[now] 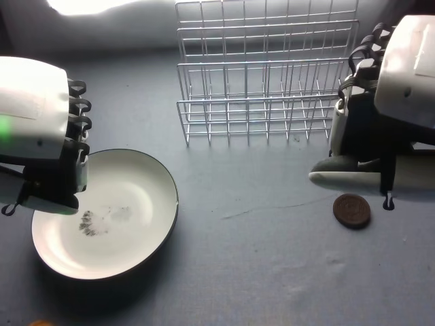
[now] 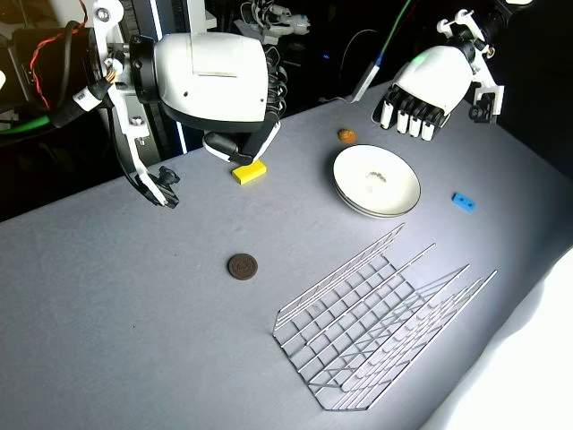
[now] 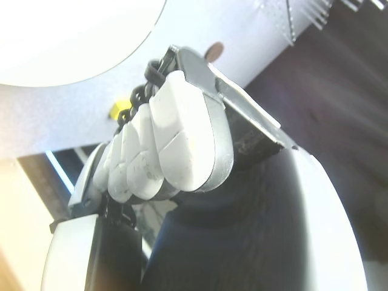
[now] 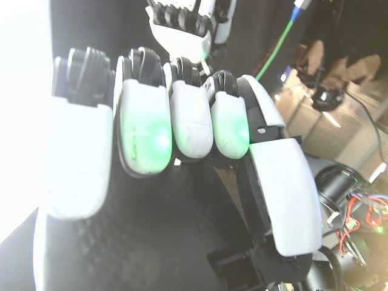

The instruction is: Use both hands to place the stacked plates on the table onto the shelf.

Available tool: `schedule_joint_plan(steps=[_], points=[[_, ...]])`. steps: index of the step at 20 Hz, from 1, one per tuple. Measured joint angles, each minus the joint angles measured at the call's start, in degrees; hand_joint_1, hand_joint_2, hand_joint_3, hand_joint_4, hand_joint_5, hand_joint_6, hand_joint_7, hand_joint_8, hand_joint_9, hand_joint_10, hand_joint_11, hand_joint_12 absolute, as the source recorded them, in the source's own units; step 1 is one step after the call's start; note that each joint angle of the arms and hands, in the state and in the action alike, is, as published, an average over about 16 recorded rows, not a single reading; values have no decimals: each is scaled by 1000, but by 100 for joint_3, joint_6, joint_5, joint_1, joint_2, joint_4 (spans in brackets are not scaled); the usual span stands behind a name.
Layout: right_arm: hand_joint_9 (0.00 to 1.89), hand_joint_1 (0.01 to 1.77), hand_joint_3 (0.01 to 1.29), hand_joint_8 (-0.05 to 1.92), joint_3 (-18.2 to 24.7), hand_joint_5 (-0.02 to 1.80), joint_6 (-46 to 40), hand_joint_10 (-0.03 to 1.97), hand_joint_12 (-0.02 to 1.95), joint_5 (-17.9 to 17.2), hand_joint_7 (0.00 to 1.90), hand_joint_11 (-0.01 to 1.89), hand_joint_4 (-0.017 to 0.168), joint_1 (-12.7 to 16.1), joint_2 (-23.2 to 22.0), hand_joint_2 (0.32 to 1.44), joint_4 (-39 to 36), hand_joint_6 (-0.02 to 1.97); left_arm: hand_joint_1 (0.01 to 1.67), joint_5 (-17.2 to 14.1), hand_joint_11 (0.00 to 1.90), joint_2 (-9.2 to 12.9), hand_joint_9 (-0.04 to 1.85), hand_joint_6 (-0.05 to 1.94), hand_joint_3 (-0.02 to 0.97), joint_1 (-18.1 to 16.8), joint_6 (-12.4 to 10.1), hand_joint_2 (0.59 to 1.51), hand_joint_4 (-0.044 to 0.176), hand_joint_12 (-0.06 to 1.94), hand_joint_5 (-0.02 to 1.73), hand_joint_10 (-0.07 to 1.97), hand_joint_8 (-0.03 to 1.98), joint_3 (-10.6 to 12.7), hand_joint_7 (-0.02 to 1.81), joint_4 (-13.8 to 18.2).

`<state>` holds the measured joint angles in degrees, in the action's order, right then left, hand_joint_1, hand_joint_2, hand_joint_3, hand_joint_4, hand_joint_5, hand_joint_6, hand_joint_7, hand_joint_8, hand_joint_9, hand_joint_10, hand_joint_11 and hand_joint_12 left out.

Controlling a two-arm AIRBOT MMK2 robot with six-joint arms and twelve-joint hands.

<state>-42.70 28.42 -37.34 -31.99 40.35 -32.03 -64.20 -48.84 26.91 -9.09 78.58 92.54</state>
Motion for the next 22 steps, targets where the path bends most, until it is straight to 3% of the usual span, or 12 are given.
schedule_joint_plan(steps=[5,9,12,16,22], points=[[681,229,33,642,0,613,0,648,586,39,626,803,31,12,-16,1215,-3,676,129,-95,615,-9,554,578,44,-68,-52,1182,33,583,430,583,636,41,511,80],[482,393,30,444,-8,433,-38,447,404,20,443,570,20,16,-15,1159,-129,471,89,-180,429,-42,383,388,43,-108,-83,1162,19,391,294,396,433,125,353,197],[190,552,25,119,-47,163,-160,121,169,-66,169,247,0,10,-13,1097,-315,140,20,-282,134,-83,101,61,33,-119,-119,1131,-3,60,64,68,83,236,80,318],[24,857,20,13,-108,24,-329,8,246,-214,25,31,4,1,19,1035,-557,21,14,-410,18,-149,16,-10,32,-31,-106,1132,-4,-12,11,8,-8,415,14,467],[18,1235,19,12,-218,21,-469,4,385,-193,22,19,4,-25,167,961,-905,20,15,-532,16,-272,21,-14,33,443,95,1135,-1,-15,17,8,-12,729,19,540]])
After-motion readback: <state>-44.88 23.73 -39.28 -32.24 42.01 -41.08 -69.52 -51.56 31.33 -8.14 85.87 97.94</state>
